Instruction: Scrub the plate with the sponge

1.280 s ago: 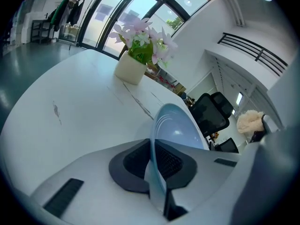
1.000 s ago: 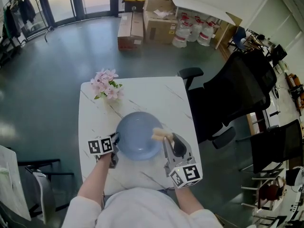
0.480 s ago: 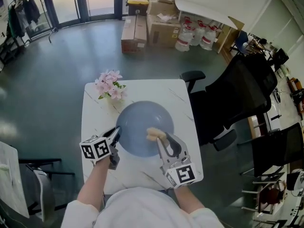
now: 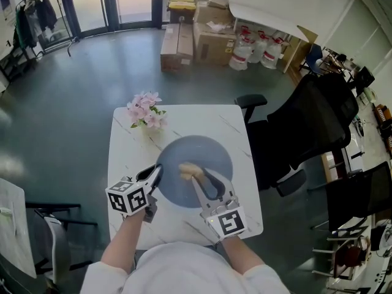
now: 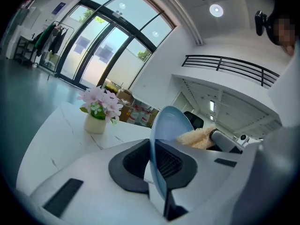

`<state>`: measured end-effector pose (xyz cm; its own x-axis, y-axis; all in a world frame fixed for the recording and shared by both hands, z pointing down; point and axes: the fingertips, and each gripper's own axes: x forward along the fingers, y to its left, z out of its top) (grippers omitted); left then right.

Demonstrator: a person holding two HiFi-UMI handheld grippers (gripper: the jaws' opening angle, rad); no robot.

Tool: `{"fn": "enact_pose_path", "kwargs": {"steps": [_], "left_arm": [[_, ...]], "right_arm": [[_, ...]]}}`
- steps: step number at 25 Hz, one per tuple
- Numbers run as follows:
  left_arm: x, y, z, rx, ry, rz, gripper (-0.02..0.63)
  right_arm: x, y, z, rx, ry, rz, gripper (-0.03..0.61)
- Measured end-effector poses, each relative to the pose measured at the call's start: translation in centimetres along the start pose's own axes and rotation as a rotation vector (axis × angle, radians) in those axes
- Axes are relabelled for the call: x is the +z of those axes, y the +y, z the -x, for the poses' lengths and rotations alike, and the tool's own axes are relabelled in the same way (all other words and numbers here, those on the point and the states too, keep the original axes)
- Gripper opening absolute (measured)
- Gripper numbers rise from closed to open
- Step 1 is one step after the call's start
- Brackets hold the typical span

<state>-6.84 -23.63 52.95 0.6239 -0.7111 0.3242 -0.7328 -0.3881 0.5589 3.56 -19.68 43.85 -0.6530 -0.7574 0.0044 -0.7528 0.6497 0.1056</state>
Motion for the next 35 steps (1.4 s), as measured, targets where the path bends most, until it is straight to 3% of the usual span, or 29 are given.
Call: {"fn": "enact_pose_path", "kwargs": {"steps": [6, 11, 15, 19, 26, 30, 35], "left_arm": [[0.3, -0.3, 0.4, 0.001, -0.018, -0.007, 0.043], [1.3, 0.8, 0.5, 0.016, -0.050, 0.018, 0.043], [2.3, 1.2, 0.3, 0.022, -0.066, 0.020, 0.043], [2.7, 1.2, 0.1, 0.024, -0.070, 0.008, 0.044], [1.8, 0.3, 0.1, 0.012, -0.039, -0.033, 0.044], [1.0, -0.1, 0.1, 0.002, -0.026, -0.039, 0.044], [0.6, -0.1, 0.0, -0.005, -0.022, -0.027, 0.043]], "right_arm": [[1.7, -3.1, 0.1, -0.084, -0.037, 0.031, 0.119], [-0.3, -5.1, 2.1, -0.144, 0.047, 0.073, 0.118], [-2.0, -3.9, 2.9, -0.133, 0.086, 0.048, 0.118], [-2.1, -1.2, 1.9, -0.081, 0.052, 0.022, 0.118], [-1.1, 1.4, -0.8, 0.009, 0.040, 0.062, 0.118], [0.3, -0.2, -1.8, -0.015, 0.004, 0.085, 0.118], [0.9, -3.8, -1.0, -0.109, -0.005, 0.081, 0.118]]}}
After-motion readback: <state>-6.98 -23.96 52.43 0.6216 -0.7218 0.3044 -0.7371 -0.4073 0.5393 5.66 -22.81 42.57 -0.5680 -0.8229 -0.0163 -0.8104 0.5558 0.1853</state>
